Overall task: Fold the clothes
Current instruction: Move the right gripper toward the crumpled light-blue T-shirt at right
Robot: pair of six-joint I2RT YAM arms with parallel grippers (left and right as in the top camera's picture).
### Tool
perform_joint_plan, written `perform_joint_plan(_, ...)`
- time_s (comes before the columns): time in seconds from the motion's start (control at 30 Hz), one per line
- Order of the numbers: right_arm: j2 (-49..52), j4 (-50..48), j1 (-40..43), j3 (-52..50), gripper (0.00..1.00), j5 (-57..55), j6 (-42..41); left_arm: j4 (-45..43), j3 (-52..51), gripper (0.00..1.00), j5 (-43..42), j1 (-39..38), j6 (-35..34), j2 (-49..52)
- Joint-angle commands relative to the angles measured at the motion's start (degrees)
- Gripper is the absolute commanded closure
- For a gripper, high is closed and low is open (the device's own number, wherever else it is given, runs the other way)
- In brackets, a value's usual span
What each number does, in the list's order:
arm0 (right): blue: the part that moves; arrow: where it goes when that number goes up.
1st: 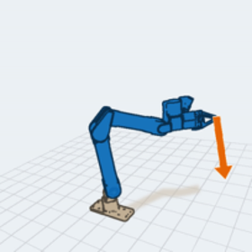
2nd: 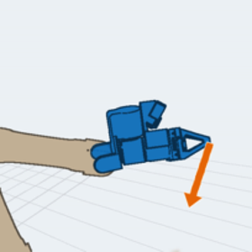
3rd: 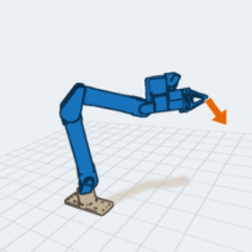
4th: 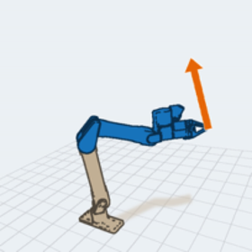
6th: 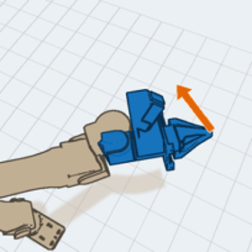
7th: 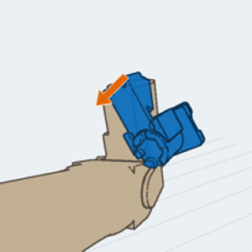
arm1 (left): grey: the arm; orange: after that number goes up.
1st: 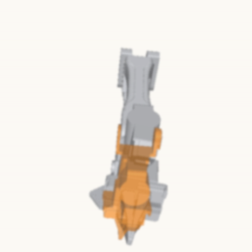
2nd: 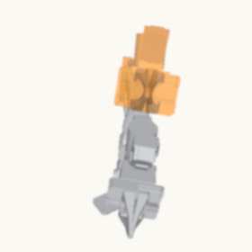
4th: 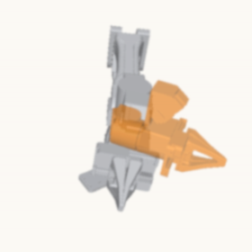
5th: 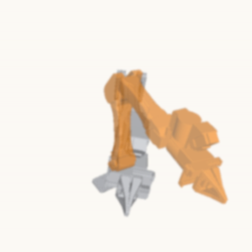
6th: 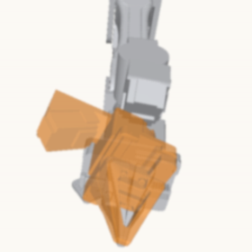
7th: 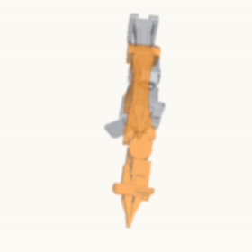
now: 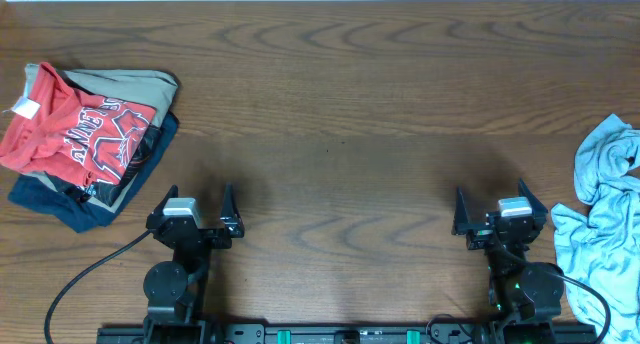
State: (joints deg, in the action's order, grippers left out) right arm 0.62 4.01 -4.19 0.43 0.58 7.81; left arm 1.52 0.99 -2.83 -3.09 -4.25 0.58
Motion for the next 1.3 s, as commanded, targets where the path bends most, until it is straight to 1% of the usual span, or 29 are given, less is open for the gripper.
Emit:
perform_joint_plan(0.0,-0.3,0.2,0.5,-0.1,0.01,0.0,0.4,2.3,-0.7,0.02,0.1,0.3,-0.1,-0.3)
perform_joint_plan(0.5,-0.3,0.1,0.5,-0.1,0.01,0.2,0.3,2.3,-0.7,0.02,0.0,0.3,-0.1,-0.3)
perform_joint_plan(0.6,-0.3,0.1,0.5,-0.1,0.01,0.3,-2.6,1.9,-0.7,0.02,-0.2,0.3,-1.1,-0.3)
perform_joint_plan(0.67,-0.3,0.2,0.5,-0.1,0.01,0.3,-5.2,2.3,-0.7,0.02,-0.6,0.3,-3.1,-0.3)
perform_joint_plan(0.8,0.5,0.3,0.5,0.0,0.01,0.2,-10.7,3.3,0.5,0.02,-4.0,0.3,-4.0,0.8)
perform_joint_plan(0.9,2.1,3.0,0.5,1.7,0.01,-0.5,-14.0,7.2,3.5,0.02,-4.1,0.3,-4.0,3.2)
perform_joint_plan(1.03,6.5,8.8,0.5,7.0,0.01,-1.6,-14.2,14.3,10.3,0.02,-4.0,0.3,-4.0,9.1)
perform_joint_plan(1.27,22.3,19.0,0.5,20.0,0.01,-3.9,-14.2,27.3,25.4,0.02,-4.1,0.3,-4.0,24.0)
